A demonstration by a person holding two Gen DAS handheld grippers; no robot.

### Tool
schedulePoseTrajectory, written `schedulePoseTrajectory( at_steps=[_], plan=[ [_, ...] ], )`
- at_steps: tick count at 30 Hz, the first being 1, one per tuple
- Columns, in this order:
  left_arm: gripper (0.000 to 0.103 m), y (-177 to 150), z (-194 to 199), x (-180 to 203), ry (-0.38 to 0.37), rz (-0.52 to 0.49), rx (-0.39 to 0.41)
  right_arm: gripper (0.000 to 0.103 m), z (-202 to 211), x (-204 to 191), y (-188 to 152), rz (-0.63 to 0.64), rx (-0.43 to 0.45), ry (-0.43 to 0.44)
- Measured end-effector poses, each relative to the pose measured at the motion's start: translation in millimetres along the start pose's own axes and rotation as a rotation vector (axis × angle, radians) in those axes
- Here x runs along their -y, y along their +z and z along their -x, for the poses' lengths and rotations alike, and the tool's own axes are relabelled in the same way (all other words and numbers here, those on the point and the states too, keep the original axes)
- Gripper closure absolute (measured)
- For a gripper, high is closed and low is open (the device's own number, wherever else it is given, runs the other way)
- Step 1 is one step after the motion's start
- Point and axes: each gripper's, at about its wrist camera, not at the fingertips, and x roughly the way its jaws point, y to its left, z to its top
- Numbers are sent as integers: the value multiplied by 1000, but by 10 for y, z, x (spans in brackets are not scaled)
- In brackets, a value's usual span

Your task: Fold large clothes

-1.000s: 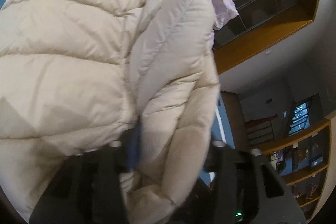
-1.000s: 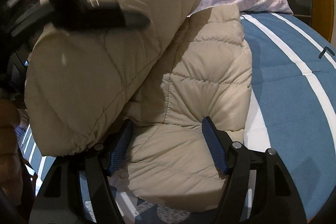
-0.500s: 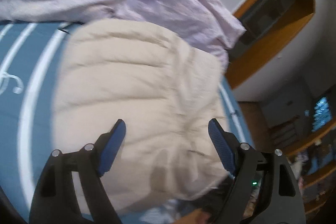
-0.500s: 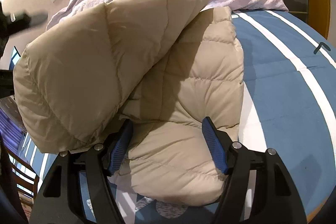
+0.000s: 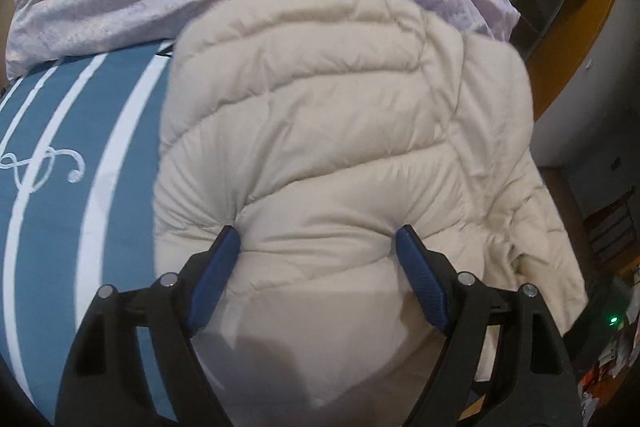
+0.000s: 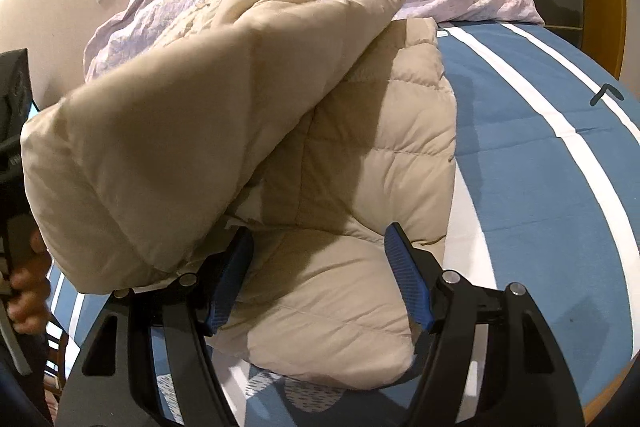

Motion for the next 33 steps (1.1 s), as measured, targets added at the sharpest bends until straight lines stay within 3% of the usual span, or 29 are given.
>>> schedulePoseTrajectory(
  at_steps=[13, 19, 26, 33],
  plan=[
    [21, -92, -199, 141, -6, -24, 4, 34, 127, 363, 27, -71, 16, -58],
    [21, -81, -202, 141, -4, -32, 4, 62, 272, 606, 270, -143, 59, -96],
    [21, -81, -207, 204, 24, -61, 11, 68, 498, 336, 652, -84, 165, -30],
    [21, -76, -208, 214, 28, -70, 11, 70, 296, -77, 743, 23, 134, 33]
  ],
)
